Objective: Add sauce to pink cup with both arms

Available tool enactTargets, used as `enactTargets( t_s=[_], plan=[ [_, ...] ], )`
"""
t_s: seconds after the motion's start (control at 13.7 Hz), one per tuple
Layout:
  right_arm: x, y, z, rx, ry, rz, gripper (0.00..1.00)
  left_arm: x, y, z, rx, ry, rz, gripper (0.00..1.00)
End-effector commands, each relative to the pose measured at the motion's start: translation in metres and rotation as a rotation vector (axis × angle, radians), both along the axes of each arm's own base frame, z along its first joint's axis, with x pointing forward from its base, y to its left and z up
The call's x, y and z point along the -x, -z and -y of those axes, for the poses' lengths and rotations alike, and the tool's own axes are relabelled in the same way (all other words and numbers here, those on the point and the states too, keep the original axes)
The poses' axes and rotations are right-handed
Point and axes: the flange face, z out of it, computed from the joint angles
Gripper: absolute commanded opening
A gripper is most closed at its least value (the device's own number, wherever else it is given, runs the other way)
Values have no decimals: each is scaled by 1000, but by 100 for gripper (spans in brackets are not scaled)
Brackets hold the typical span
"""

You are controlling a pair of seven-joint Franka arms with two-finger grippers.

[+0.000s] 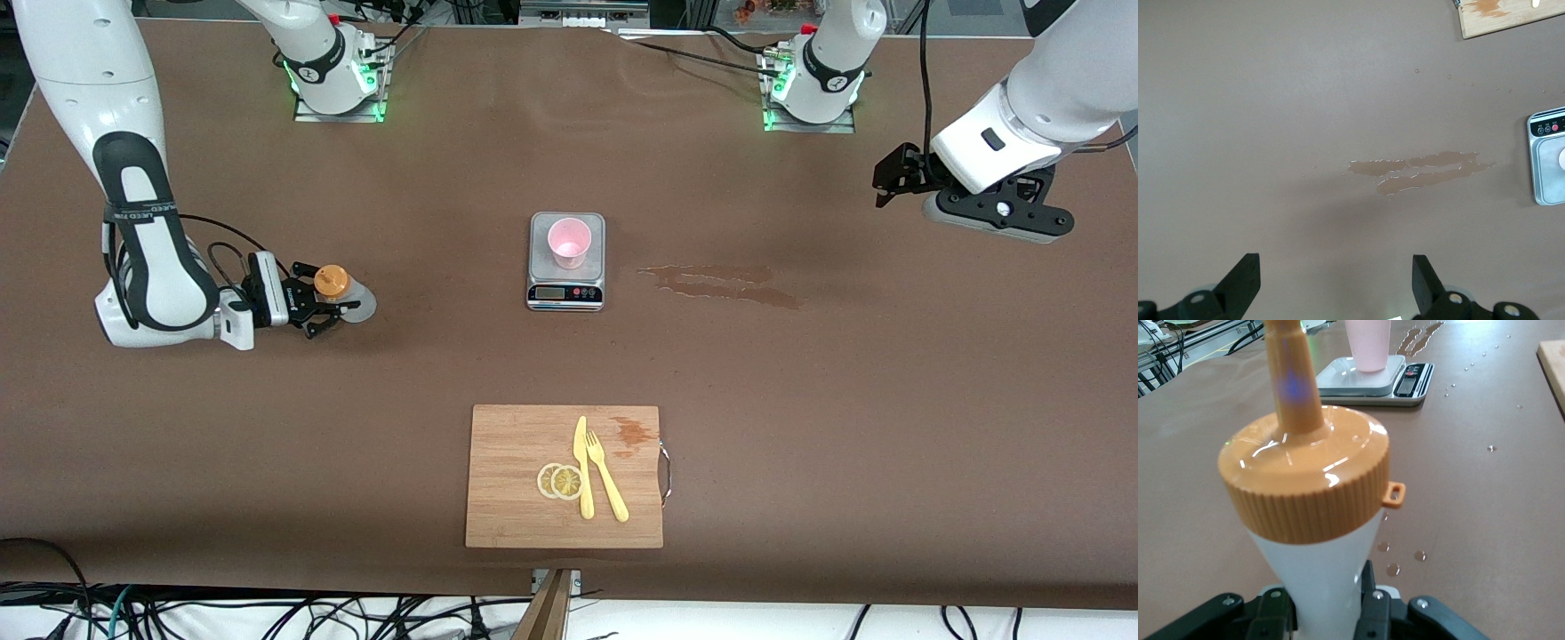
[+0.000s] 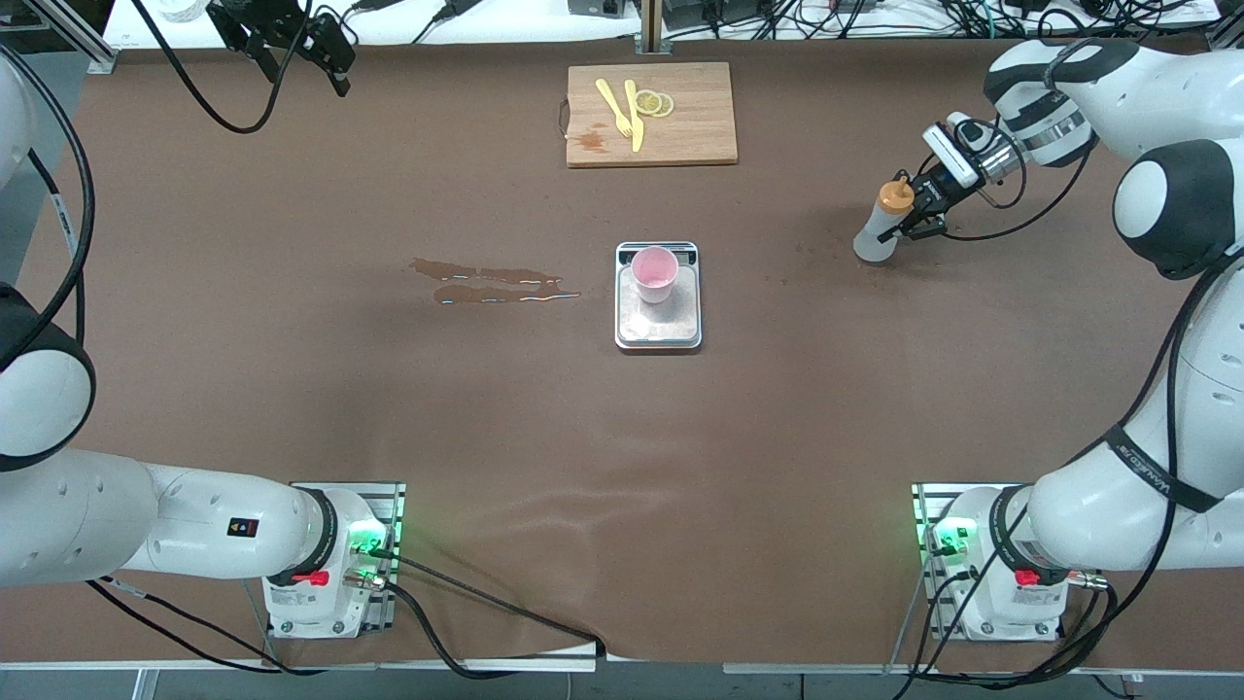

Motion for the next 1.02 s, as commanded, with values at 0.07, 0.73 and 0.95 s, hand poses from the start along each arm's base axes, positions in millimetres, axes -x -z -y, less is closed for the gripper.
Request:
enactTargets(
  t_s=[0.07,0.73,0.95],
  plan=[
    [-4,5,7,-31,31,1,46,0,-7,0,-22,15,0,100],
    [-14,-30,52,36,2,42,100,-1,-6,-1,-21,12,0,100],
    [-21,-119,66,223,-64,104,100,-2,-5,-6,-21,3,-1,100]
  ],
)
